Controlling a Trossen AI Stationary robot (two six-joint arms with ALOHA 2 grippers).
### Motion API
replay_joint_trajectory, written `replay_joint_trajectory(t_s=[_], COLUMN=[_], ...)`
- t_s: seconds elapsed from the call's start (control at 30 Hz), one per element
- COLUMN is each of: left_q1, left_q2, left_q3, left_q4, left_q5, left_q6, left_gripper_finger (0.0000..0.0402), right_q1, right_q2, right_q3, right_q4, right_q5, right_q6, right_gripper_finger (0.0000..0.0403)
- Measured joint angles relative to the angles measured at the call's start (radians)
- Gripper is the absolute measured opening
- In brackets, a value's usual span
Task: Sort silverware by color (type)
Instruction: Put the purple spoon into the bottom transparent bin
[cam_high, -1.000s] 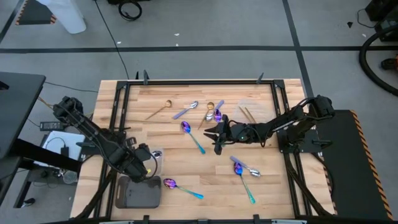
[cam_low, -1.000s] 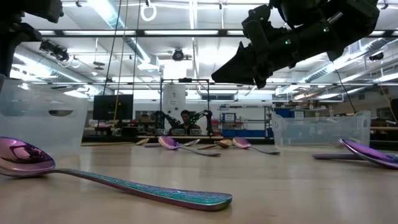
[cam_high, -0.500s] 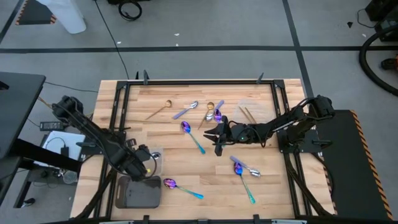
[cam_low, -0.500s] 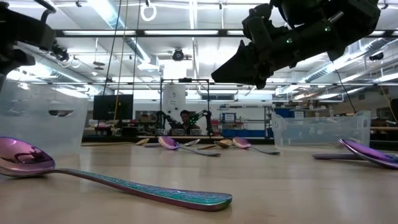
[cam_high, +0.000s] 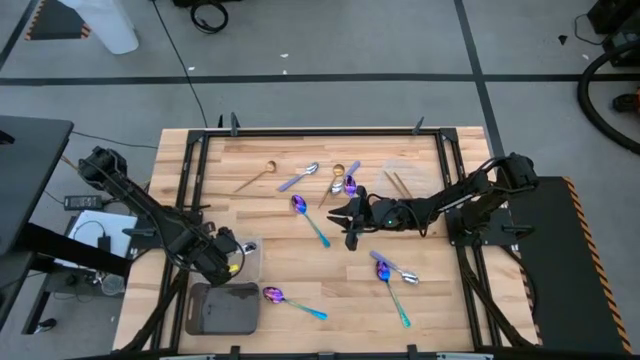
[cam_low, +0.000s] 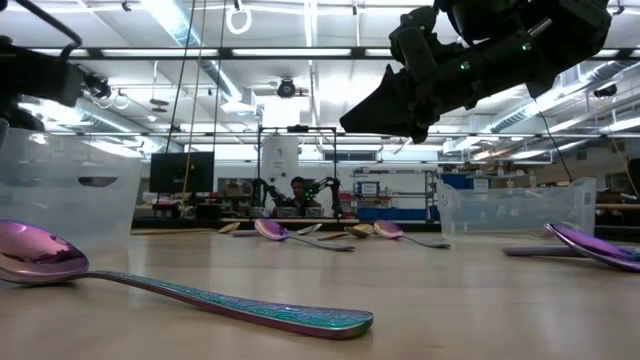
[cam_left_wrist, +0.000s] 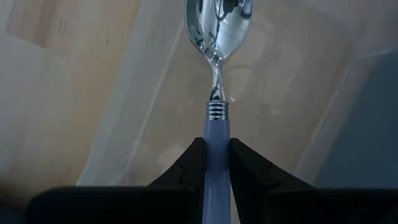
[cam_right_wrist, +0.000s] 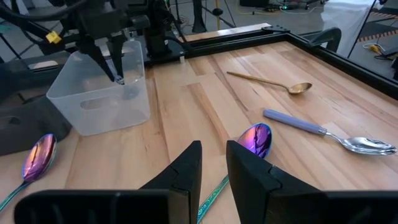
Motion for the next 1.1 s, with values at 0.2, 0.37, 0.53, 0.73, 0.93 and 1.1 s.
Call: replay_joint_trajectory(t_s=[0.2, 0.37, 0.53, 0.73, 0.93, 1.1], left_q1=[0.000, 0.000, 0.000, 0.000, 0.000, 0.003], left_q2=[0.002, 0.002, 0.002, 0.002, 0.002, 0.002], left_q3=[-0.031, -0.034, -0.034, -0.034, -0.006, 0.059], left_q4=[0.019, 0.017, 0.017, 0.016, -0.002, -0.076], left_q5=[0.002, 0.002, 0.002, 0.002, 0.019, 0.033], left_q6=[-0.010, -0.018, -0.029, -0.045, -0.048, -0.040], left_gripper_finger=[0.0059, 0.0066, 0.0092, 0.0112, 0.0114, 0.0114], right_q1=[0.000, 0.000, 0.000, 0.000, 0.000, 0.000], right_q2=[0.000, 0.000, 0.000, 0.000, 0.000, 0.000], right_q3=[0.000, 0.000, 0.000, 0.000, 0.000, 0.000], right_q4=[0.000, 0.000, 0.000, 0.000, 0.000, 0.000], right_q5=[0.000, 0.000, 0.000, 0.000, 0.000, 0.000], right_q6=[0.000, 0.000, 0.000, 0.000, 0.000, 0.000], right_gripper_finger=[0.0084, 0.0084, 0.0084, 0.0084, 0.0084, 0.0084])
